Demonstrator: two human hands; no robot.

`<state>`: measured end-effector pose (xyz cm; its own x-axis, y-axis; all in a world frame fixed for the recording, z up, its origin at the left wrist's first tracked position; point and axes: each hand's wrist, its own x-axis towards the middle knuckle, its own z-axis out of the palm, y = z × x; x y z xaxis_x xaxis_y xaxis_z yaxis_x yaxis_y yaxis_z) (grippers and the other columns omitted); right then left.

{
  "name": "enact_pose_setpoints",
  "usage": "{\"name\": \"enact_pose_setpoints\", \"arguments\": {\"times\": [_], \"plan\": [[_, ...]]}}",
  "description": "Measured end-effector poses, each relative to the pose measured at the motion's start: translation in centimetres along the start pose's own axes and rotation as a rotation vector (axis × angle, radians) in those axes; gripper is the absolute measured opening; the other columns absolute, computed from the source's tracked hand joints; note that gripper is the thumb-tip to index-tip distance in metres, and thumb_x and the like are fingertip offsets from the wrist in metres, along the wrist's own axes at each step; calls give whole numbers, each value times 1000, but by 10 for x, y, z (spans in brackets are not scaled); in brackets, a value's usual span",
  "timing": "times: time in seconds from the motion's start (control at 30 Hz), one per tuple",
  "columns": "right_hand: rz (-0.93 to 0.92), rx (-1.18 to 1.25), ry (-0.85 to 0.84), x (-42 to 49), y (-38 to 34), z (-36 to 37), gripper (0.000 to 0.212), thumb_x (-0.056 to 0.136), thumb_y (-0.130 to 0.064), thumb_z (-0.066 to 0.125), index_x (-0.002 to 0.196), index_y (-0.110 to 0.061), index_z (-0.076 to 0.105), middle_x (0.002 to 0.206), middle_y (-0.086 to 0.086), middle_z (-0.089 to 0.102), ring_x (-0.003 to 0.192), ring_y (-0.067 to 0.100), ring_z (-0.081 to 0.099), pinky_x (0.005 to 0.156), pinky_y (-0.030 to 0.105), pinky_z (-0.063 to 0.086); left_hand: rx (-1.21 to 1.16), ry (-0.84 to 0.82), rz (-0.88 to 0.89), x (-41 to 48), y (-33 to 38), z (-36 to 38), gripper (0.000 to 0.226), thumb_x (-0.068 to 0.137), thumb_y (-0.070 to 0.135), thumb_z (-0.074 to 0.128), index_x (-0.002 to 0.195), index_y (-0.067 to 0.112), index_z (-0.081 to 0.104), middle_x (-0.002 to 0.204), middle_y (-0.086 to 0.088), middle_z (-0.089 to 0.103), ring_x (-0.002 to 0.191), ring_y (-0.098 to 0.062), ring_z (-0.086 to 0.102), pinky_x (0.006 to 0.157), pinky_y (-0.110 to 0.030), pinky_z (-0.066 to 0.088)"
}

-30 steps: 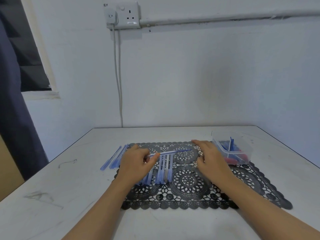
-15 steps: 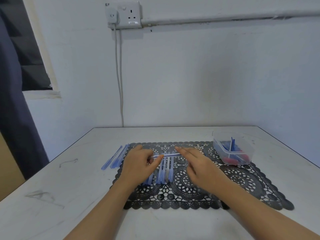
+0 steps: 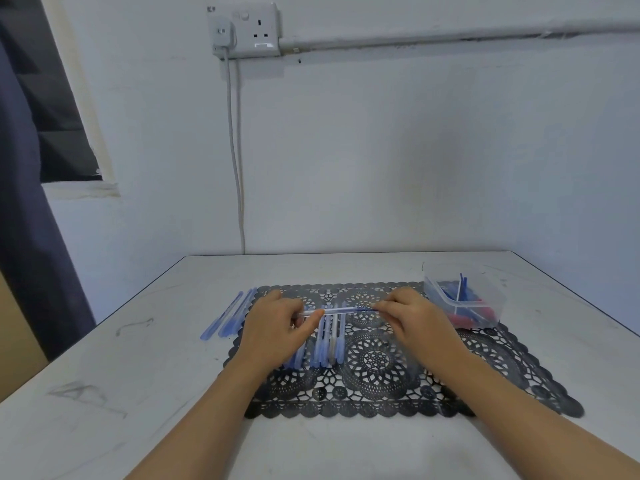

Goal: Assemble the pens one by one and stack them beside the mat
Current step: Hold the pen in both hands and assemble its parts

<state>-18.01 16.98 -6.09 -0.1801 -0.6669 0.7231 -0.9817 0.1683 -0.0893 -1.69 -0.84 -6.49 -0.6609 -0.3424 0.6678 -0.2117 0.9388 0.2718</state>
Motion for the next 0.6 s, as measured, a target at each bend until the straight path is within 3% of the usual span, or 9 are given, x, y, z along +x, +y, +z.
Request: {"name": "enact_pose_setpoints", "arguments": {"times": [0.27,0.43,0.6], "plan": [[13,-37,-28,1,17,0,40,64,14,69,94,-13,73,80,7,64,73,22,60,57,32,53,-13,-4,-18,1,-1,-1,45,79,64,34,51,28,31,50,12,35,62,-6,39,51,-21,22],[78,-28,-36,1,24,-7,21,70,8,69,82,-9,70,82,4,65,77,22,60,69,29,47,-16,-7,-34,0,-5,1,46,79,64,35,51,28,31,50,11,36,63,-5,39,50,-23,23],[195,25,-123,-2,37,-9,10,82,-3,62,85,-11,66,88,1,65,82,15,57,75,27,47,-23,-9,-37,1,-9,4,47,80,64,36,51,28,31,50,10,38,65,-7,41,50,-24,24]]}}
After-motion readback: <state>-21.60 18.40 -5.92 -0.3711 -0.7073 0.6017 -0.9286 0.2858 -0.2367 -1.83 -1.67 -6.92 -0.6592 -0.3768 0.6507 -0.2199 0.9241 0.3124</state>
